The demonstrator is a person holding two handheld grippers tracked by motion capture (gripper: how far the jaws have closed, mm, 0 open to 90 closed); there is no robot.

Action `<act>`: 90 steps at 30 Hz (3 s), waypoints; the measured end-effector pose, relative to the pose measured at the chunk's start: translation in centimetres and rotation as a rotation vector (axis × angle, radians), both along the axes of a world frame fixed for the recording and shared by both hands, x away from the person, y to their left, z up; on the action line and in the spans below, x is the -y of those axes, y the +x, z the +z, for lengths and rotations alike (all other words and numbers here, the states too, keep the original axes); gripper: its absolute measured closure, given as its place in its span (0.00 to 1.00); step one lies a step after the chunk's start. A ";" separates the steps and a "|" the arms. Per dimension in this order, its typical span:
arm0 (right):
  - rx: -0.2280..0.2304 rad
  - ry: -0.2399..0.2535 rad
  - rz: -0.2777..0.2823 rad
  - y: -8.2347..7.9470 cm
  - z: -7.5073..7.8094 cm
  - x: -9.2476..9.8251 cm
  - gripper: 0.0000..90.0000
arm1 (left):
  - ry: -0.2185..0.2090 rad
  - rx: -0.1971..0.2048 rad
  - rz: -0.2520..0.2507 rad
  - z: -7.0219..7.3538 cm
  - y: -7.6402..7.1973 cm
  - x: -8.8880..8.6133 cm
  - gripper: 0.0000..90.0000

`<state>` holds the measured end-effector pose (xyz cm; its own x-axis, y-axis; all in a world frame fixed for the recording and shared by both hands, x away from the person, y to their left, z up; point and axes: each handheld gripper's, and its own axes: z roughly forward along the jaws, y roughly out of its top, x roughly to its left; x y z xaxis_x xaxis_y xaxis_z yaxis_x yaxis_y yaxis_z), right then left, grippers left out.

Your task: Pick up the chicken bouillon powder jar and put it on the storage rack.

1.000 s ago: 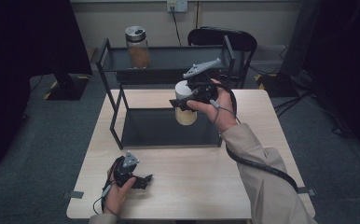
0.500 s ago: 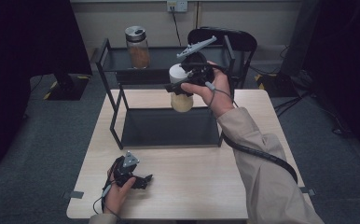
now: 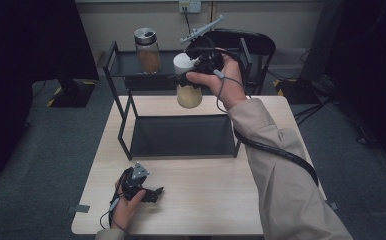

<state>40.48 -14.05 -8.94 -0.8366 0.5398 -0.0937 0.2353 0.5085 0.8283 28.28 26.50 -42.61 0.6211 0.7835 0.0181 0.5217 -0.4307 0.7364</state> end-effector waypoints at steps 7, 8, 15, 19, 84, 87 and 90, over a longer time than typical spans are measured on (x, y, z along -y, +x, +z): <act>0.010 -0.002 0.001 0.4 1.7 -1.0 0.39 | 0.000 0.000 0.000 0.0 0.0 0.0 0.00; 0.010 -0.002 0.001 0.5 1.9 -1.1 0.39 | 0.000 0.000 0.000 0.0 0.0 0.0 0.00; 0.034 -0.004 -0.021 1.0 3.3 -1.7 0.39 | -0.001 0.001 0.000 0.0 0.0 0.0 0.00; 0.044 0.004 -0.038 1.4 3.8 -1.8 0.39 | -0.001 0.001 0.000 0.0 0.0 0.0 0.00; 0.017 0.120 -0.250 5.7 1.5 -0.7 0.01 | 0.000 0.002 0.002 0.0 -0.1 0.0 0.00; 0.018 0.129 -0.251 5.2 1.3 -0.3 0.01 | 0.000 0.002 0.002 0.0 -0.1 0.0 0.00; 0.004 0.151 -0.259 4.8 1.1 0.1 0.01 | 0.000 0.002 0.003 0.0 -0.1 0.0 0.00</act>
<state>45.28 -14.11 -7.86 -0.6687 0.7436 0.0007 0.3374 0.3025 0.8914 28.20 26.46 -42.64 0.6188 0.7853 0.0193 0.5216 -0.4292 0.7374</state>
